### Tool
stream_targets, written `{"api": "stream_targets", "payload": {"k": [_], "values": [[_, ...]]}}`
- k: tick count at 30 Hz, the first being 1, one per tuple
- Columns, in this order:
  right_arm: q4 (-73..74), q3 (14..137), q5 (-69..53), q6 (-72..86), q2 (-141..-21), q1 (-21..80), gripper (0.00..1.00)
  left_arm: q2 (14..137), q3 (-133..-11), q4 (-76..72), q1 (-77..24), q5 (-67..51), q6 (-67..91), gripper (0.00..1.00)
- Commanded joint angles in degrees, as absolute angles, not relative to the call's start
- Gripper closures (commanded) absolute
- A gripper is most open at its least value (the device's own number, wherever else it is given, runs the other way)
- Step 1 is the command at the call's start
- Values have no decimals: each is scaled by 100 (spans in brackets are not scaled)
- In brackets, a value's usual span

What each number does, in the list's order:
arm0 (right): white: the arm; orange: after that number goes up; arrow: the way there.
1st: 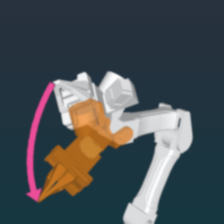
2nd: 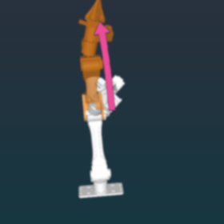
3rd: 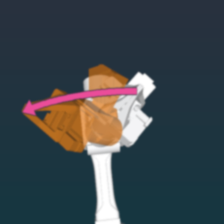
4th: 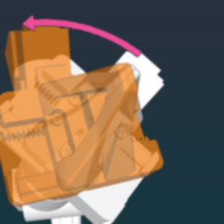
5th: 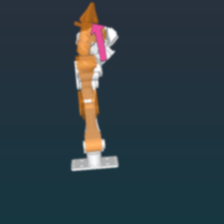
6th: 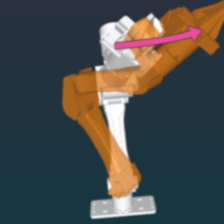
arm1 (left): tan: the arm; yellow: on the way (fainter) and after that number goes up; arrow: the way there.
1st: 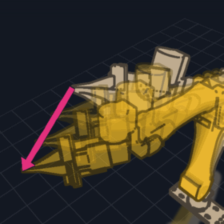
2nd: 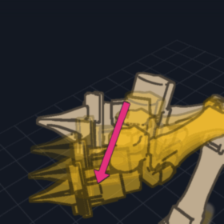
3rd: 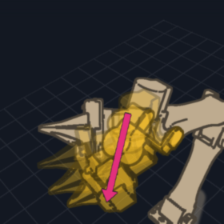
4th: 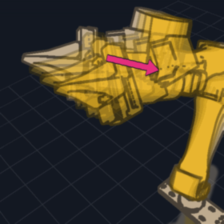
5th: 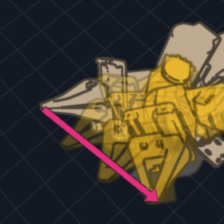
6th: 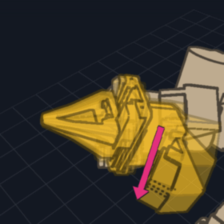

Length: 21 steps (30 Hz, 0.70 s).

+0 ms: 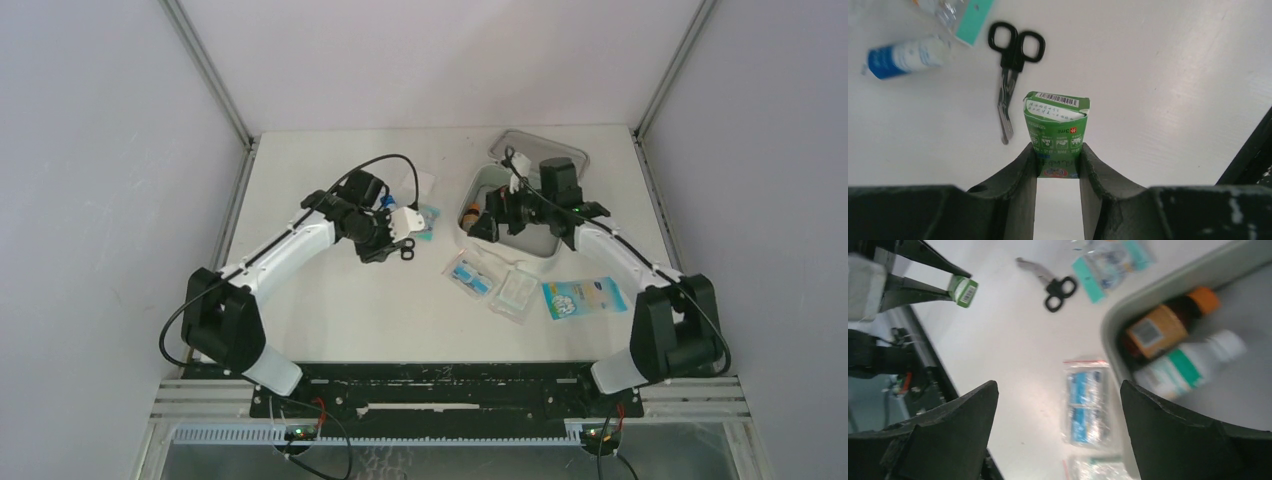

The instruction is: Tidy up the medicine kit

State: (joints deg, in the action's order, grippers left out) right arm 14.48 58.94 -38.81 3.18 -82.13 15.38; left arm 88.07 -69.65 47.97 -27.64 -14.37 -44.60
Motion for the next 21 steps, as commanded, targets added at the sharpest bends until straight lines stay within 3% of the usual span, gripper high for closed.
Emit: {"api": "stream_targets", "payload": {"k": [1,9,21], "values": [[519,6178,-4832,1445,-8713,1872,9,8501,-7714,4937,-3107,-1819,-4267,69],[-668,6273,-5837,2773,-9461,2231,10,8346,-7842,4643,-3489,-1712,-3980,69],[-1547,6602,-6140,3977,-10010,2474,14,8304,-7750,4439,-3642,-1483,-3890,68]]}}
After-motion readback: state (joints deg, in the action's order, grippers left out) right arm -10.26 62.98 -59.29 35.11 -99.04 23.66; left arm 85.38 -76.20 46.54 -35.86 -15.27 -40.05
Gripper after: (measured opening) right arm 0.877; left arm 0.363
